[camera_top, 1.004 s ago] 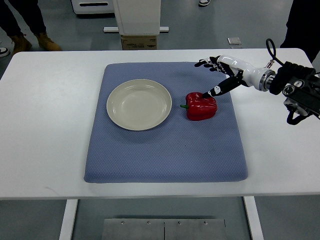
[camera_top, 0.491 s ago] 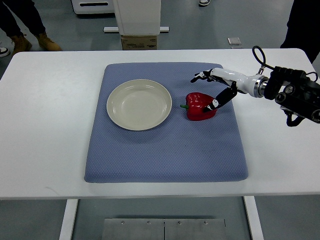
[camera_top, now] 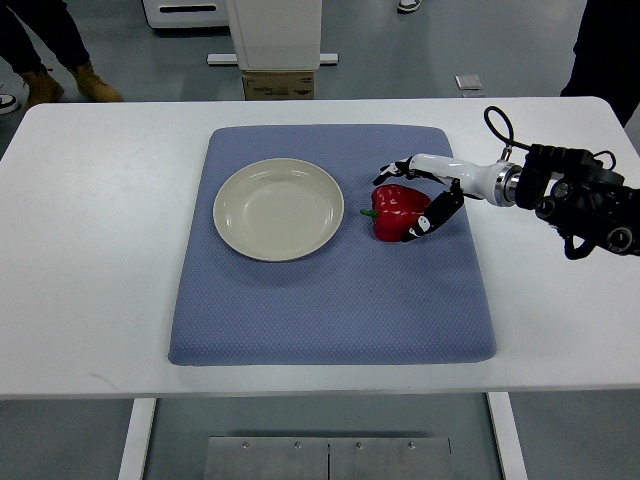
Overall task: Place red pepper on plate with right hand
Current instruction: 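Close the right hand's fingers around the red bell pepper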
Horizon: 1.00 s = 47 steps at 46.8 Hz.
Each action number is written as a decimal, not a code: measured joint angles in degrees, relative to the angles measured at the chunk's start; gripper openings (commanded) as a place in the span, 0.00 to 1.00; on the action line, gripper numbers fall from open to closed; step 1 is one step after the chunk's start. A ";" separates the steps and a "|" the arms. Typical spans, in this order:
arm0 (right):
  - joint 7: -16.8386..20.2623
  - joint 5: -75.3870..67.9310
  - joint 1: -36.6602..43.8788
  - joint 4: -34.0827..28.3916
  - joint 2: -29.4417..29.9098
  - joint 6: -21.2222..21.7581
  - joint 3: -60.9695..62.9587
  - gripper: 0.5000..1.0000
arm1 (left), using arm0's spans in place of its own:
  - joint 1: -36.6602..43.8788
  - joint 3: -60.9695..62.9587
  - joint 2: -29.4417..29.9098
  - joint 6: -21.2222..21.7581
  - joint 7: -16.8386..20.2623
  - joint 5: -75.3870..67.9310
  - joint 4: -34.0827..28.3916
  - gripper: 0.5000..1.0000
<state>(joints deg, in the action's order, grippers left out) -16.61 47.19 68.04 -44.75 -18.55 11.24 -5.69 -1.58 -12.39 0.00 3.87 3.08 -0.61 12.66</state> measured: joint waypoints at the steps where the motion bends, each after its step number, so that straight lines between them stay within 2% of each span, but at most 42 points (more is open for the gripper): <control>1: 0.00 0.00 0.00 0.00 0.01 -0.03 -0.03 1.00 | 0.00 0.00 0.00 0.00 0.00 0.00 0.00 1.00; 17: 0.32 0.09 0.00 -0.08 0.67 -0.09 -0.11 0.99 | 0.00 0.00 0.00 0.00 0.00 0.00 0.00 1.00; 33: 0.93 0.51 -0.43 -0.03 1.72 -0.09 -0.12 0.91 | 0.00 0.00 0.00 0.00 0.00 0.00 0.00 1.00; 47: 1.19 0.71 -0.79 0.63 2.01 -1.30 -0.10 0.92 | -0.01 -0.02 0.00 0.00 0.00 0.00 0.00 1.00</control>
<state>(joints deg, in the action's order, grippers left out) -15.42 47.90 67.25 -44.12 -16.54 9.94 -5.79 -1.58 -12.41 0.00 3.87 3.08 -0.61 12.66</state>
